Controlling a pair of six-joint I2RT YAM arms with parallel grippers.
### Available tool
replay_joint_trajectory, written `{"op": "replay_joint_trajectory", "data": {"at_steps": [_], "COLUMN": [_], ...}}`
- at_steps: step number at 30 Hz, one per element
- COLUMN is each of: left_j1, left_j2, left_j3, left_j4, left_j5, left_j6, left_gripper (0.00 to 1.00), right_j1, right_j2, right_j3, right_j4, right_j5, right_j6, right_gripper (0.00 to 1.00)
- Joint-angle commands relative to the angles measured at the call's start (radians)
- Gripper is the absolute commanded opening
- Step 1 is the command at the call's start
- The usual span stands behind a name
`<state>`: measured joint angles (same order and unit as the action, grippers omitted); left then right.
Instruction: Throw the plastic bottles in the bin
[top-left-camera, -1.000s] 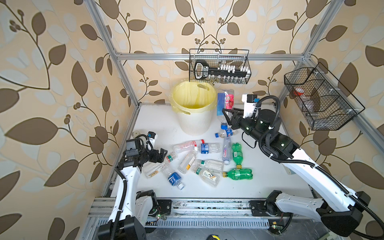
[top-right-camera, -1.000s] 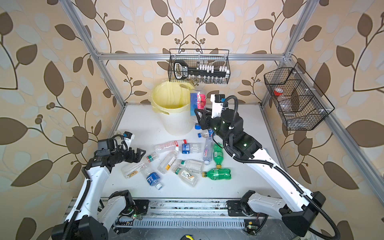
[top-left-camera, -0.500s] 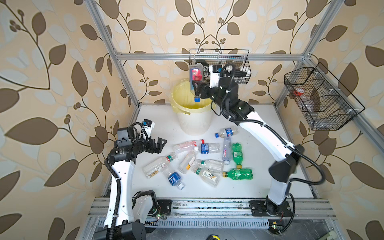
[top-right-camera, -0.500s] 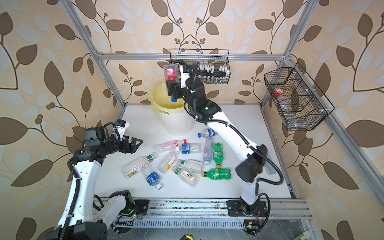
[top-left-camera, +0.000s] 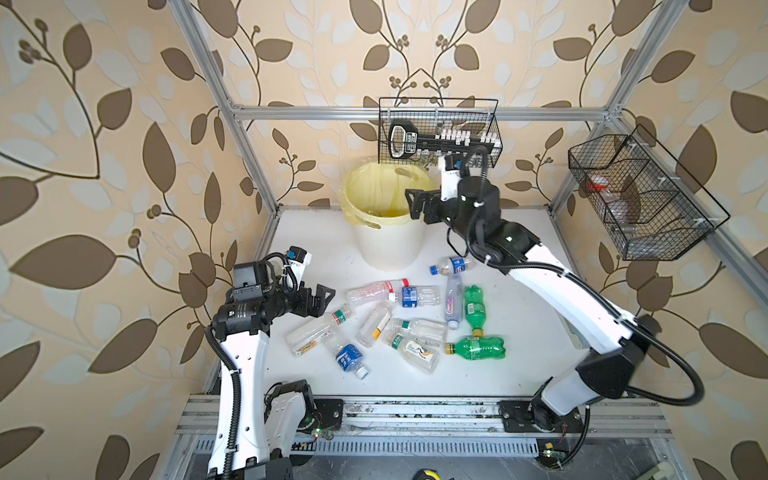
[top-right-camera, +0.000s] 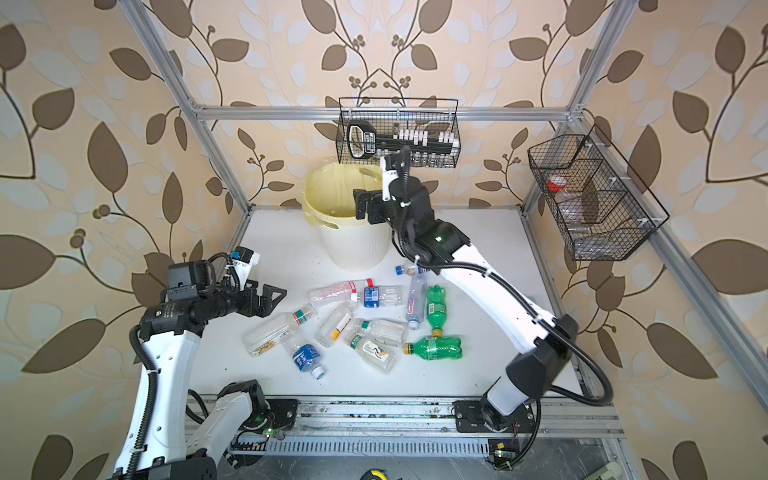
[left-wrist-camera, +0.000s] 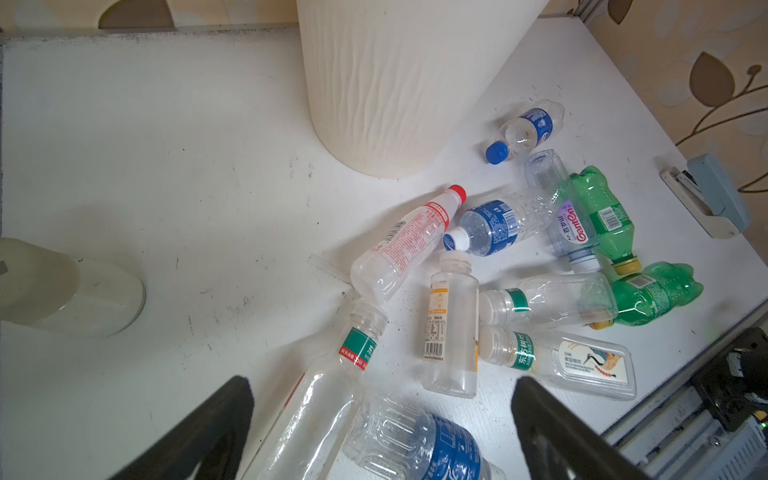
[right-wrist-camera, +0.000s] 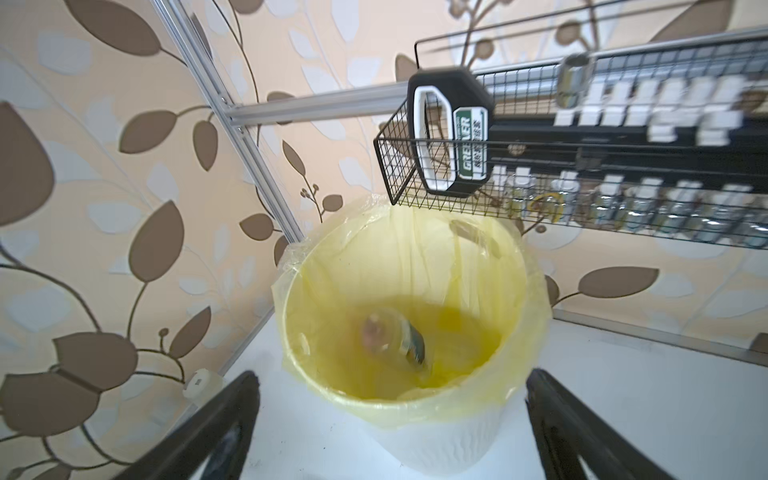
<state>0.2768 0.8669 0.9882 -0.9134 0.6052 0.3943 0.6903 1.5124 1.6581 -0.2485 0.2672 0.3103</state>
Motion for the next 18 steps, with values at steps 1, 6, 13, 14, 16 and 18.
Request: {"op": "replay_joint_trajectory", "data": {"at_steps": [1, 6, 13, 14, 16, 18], "left_j1": [0.01, 0.011, 0.01, 0.01, 0.01, 0.011], "left_j2": [0.009, 0.026, 0.064, 0.069, 0.074, 0.079], "left_j3": [0.041, 0.05, 0.086, 0.088, 0.085, 0.079], "left_j4": [-0.034, -0.068, -0.18, -0.198, -0.21, -0.231], "left_j5": [0.05, 0.049, 0.032, 0.027, 0.01, -0.006], "left_j6": [0.036, 0.103, 0.256, 0.28, 0.301, 0.339], "left_gripper": [0.99, 0.99, 0.99, 0.99, 0.99, 0.99], "right_j1": [0.005, 0.005, 0.003, 0.004, 0.004, 0.003], "right_j2": [-0.11, -0.235, -0.38, -0.398, -0.426, -0.451], "right_j3": [-0.132, -0.297, -0.538, -0.568, -0.614, -0.649], "right_j4": [0.049, -0.026, -0.035, -0.029, -0.028, -0.037], "right_j5": [-0.004, -0.024, -0.057, -0.06, -0.057, -0.051], "right_j6": [0.021, 0.047, 0.112, 0.124, 0.14, 0.161], "right_gripper": [1.0, 1.0, 1.0, 1.0, 1.0, 1.0]}}
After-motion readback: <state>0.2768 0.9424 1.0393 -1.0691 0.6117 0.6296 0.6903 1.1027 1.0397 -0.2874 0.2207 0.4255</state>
